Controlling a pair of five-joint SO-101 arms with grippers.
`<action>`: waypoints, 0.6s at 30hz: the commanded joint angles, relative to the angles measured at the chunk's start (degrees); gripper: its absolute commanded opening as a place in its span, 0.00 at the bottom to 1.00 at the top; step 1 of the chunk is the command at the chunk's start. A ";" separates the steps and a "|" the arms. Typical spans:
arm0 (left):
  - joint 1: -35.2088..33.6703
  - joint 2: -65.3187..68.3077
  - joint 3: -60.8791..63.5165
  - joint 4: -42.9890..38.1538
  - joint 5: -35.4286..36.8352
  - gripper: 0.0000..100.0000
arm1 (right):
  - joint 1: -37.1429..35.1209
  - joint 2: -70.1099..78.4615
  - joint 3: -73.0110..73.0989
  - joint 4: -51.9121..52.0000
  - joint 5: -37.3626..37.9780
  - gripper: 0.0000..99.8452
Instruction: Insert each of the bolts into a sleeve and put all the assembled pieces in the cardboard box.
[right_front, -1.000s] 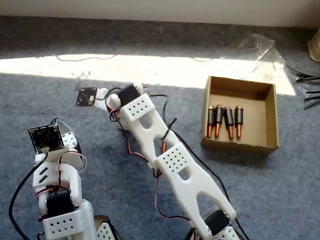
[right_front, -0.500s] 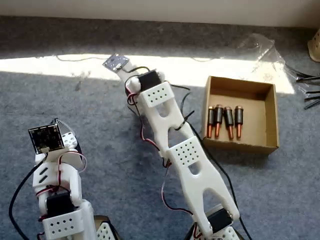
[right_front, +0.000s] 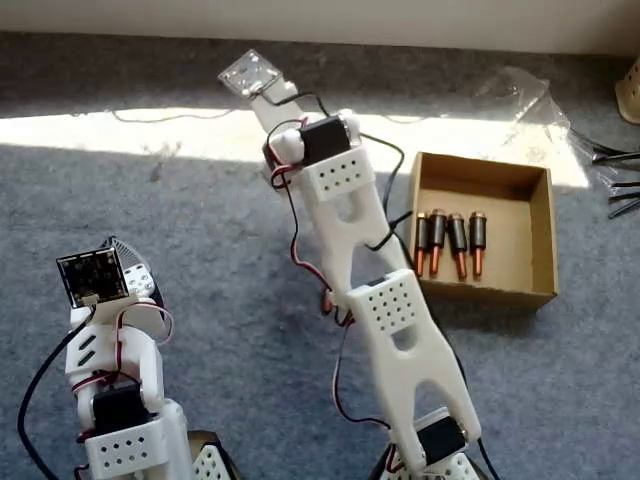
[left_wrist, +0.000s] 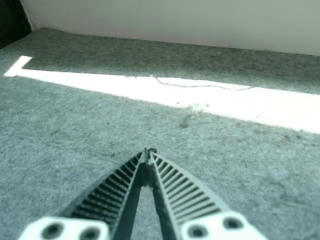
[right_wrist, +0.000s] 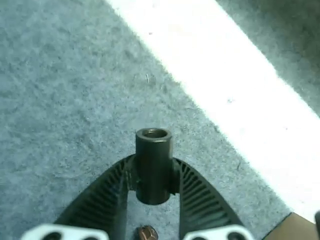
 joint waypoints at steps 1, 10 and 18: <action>0.13 -0.57 1.27 -1.41 0.18 0.02 | 0.75 -8.48 1.36 1.10 -1.76 0.00; 0.13 -0.57 1.27 -1.41 0.18 0.02 | 4.53 -23.16 24.57 1.01 -1.85 0.00; 0.13 -0.57 1.27 -1.41 0.18 0.02 | 11.03 -27.12 40.92 0.75 -1.93 0.00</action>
